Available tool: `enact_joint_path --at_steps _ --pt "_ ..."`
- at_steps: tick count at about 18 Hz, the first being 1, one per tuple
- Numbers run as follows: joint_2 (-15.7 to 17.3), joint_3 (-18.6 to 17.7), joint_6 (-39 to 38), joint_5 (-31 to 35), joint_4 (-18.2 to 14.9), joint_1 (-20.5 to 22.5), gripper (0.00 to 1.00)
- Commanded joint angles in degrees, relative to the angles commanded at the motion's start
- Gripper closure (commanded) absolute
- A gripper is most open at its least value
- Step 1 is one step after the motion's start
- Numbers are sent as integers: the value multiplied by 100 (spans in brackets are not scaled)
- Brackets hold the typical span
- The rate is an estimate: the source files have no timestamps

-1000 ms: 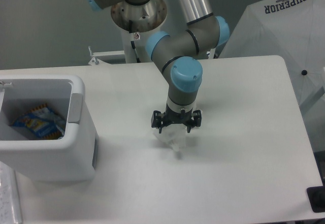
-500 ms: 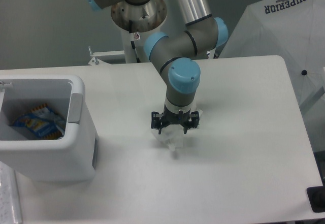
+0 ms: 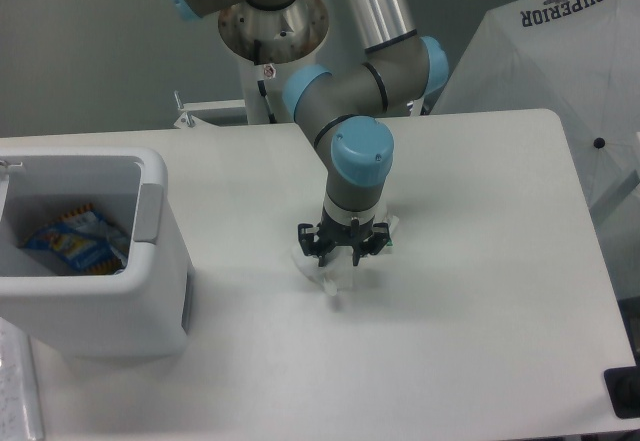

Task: Place the trash in the trash can
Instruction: 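Close the gripper on the flatter white tissue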

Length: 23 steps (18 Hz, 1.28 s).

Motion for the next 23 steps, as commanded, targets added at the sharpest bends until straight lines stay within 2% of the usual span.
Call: enact_joint_path --at_steps 2,5,9,18,19,21,23 --pt "0 0 0 0 0 0 61" --pt "9 9 -18 0 -17 0 80" --pt "35 70 -18 -35 -70 9 97" --pt "255 202 -18 -61 -62 18 100" --pt "298 307 -18 -70 -53 35 100" --pt "456 745 -61 -192 -53 88 100" --pt "519 1455 -594 -700 -53 236 100"
